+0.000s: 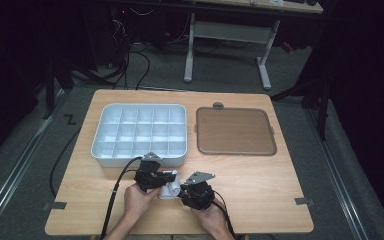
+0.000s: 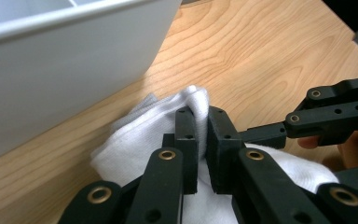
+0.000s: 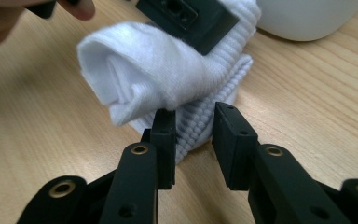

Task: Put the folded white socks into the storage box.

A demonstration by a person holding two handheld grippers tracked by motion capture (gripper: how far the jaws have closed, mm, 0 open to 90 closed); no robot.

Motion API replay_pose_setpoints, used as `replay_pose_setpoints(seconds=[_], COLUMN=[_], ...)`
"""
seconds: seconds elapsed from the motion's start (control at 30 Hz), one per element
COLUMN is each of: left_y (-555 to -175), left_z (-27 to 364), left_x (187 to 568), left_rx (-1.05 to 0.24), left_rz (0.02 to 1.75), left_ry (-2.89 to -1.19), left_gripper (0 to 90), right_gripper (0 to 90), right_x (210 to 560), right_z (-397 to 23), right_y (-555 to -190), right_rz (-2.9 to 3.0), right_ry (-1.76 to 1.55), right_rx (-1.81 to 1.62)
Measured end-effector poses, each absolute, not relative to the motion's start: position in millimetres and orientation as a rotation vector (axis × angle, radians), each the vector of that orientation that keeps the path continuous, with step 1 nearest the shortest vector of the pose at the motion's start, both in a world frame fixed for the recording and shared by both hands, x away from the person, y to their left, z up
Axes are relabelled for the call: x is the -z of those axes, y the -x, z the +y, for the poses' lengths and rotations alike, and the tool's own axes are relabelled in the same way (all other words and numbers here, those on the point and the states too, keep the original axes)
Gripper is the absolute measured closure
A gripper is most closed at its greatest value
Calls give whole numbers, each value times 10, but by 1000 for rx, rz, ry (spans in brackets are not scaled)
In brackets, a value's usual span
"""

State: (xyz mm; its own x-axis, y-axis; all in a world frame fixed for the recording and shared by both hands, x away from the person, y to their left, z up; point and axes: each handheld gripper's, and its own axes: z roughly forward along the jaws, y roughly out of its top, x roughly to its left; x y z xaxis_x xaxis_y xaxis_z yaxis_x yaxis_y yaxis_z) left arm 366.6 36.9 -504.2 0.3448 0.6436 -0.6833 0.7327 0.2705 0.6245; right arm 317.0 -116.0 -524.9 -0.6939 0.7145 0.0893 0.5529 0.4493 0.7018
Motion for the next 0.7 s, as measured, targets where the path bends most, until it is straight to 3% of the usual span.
replay_pose_setpoints(seconds=[0.7], left_y=[-3763], left_z=[489], left_x=[5133], left_rx=[41], left_rz=[1348], left_ry=[-1405], left_gripper=[839], right_gripper=[724], right_x=[5279], right_z=[-1100], right_y=[-3342], right_rz=[2496], right_ry=[-1088], right_rx=[-1080])
